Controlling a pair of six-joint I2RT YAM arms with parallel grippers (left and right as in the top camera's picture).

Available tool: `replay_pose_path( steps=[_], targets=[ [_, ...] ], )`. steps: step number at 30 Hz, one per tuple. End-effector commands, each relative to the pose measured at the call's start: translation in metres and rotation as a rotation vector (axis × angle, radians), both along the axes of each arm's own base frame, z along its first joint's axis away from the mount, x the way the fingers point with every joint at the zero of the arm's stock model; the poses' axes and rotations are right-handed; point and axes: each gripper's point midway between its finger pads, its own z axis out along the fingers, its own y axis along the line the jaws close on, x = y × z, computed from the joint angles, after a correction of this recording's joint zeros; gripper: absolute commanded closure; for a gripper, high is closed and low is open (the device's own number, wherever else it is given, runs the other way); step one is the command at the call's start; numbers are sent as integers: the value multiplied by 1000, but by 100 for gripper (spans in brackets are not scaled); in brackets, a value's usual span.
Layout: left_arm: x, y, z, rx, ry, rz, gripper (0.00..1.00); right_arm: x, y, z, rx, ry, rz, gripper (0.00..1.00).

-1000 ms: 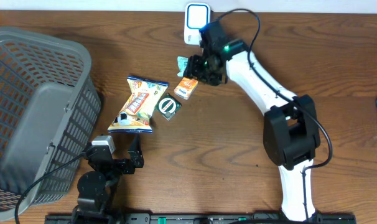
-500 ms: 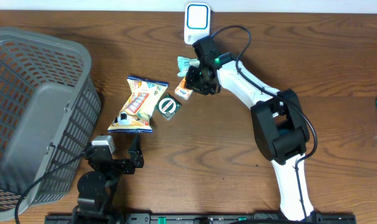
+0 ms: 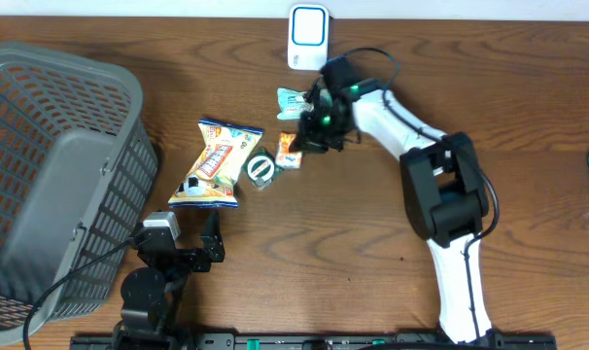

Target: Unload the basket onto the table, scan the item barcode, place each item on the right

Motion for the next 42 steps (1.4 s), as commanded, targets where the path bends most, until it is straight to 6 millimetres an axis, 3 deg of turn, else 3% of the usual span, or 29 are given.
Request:
replay_pose_path(
  steps=[1,3,7,11,14,18,27,32,36,42],
  targets=[
    [-1,0,-12,-2,34,-2,2,-18,2,64,543,-145,244,99],
    [-1,0,-12,-2,34,-2,2,-20,-17,81,657,-216,256,99],
    [-1,0,-12,-2,34,-2,2,-29,-48,89,705,-318,268,99],
    [-1,0,-12,-2,34,-2,2,-46,-60,98,730,-372,302,99],
    [-1,0,-12,-2,34,-2,2,-64,-63,108,759,-444,368,99],
    [-1,0,-12,-2,34,-2,2,-80,-59,98,761,-429,409,99],
    [-1,0,-12,-2,34,-2,2,-136,-55,69,771,-218,374,99],
    [-1,0,-12,-2,34,-2,2,-170,-53,64,788,-138,339,99],
    [-1,0,-12,-2,34,-2,2,-197,-55,72,789,-106,346,99],
    [-1,0,-12,-2,34,-2,2,-225,-61,101,798,-156,378,99]
  ],
)
